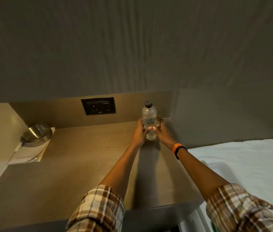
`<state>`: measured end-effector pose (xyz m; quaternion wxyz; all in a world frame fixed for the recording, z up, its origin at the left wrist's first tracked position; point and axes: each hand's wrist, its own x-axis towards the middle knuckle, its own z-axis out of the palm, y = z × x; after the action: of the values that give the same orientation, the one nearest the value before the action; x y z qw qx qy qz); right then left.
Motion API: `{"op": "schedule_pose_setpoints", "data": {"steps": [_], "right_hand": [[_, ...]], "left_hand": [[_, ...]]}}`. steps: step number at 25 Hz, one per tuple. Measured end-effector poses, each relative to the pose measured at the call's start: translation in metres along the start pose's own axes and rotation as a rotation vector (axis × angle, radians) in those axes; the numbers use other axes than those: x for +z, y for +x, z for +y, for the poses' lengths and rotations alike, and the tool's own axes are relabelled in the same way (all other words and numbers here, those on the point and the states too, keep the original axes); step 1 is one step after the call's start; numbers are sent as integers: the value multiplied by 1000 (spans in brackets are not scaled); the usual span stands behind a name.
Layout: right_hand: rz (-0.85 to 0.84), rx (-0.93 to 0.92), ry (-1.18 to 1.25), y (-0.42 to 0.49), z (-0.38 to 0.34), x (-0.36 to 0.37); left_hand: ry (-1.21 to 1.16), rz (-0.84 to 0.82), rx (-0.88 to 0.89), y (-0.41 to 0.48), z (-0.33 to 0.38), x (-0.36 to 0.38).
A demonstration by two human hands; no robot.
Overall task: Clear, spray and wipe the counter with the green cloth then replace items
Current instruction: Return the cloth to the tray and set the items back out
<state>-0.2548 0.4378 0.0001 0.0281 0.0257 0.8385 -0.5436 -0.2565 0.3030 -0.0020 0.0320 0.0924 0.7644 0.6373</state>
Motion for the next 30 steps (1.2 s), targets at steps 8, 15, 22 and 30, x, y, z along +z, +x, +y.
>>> {"op": "schedule_pose_setpoints", "data": {"steps": [8,15,22,30], "right_hand": [[18,-17,152,33,30,-30],[157,-43,232,29,32,-22],[675,-144,-98,-42,17,77],[-155,-261,-268,-50,-88,301]], "left_hand": [[-23,-58,-12,34,4,37],[-29,-51,-3,36,2,37],[503,111,53,-37,-37,-41],[849,569,-155,-139,-72,-297]]}}
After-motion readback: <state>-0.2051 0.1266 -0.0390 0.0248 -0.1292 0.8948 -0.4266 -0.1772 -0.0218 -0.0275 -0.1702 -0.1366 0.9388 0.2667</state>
